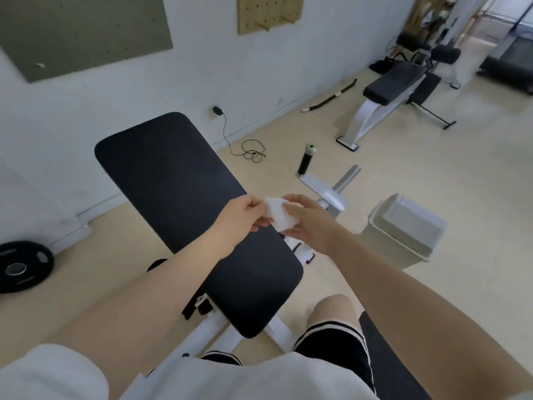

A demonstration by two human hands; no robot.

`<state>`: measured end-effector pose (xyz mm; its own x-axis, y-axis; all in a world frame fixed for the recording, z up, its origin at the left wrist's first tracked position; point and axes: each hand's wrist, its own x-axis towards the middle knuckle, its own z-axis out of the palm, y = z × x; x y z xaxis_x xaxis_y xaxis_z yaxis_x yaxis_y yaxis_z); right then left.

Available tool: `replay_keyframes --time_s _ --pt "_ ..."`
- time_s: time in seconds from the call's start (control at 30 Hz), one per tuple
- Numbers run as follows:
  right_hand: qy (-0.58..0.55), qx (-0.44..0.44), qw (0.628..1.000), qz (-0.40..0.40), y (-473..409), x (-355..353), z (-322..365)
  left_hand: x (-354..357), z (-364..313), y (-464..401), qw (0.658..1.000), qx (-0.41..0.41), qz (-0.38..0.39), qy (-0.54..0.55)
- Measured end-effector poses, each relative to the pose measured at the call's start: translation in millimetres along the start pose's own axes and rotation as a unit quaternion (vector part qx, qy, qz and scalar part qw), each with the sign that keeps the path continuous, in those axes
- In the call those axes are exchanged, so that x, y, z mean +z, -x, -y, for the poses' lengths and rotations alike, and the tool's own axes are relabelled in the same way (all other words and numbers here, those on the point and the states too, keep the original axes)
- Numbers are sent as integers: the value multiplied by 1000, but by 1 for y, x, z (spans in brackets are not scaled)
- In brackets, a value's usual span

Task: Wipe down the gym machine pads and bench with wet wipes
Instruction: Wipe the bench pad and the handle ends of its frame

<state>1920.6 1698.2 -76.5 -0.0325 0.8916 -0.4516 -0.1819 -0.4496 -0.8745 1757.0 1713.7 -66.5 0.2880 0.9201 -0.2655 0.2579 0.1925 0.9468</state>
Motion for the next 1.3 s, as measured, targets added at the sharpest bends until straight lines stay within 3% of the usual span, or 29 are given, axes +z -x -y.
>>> replay_keyframes --time_s 0.23,0.37,0.5,0.6,0.7,0.77,0.87,0.93,1.03,1.1,1.3 --pt "56 49 985 153 -130 -9 46 1 18 -90 981 -54 -179 46" --pt "102 93 973 187 -195 -7 61 5 21 -125 934 -120 -319 107" --pt "290 -7 946 144 -236 15 57 11 31 -144 892 -161 -404 126" --pt "398 -115 898 147 -249 38 57 7 36 -156 856 -156 -491 49" --pt "390 -146 888 197 -249 58 53 1 39 -164 812 -123 -568 -45" --pt "353 -119 894 248 -247 68 47 -7 42 -171 801 -102 -581 -103" --pt "197 -10 925 325 -255 79 44 -24 43 -178 803 -76 -570 -157" --pt "127 42 929 346 -272 85 47 -40 44 -177 833 -47 -536 -131" --pt "171 70 934 306 -303 103 47 -78 49 -177 902 -39 -429 -43" --pt "248 45 929 272 -320 127 48 -110 60 -181 908 -68 -405 -84" --pt "357 -176 893 210 -361 219 40 -219 121 -185 831 -260 -398 -289"
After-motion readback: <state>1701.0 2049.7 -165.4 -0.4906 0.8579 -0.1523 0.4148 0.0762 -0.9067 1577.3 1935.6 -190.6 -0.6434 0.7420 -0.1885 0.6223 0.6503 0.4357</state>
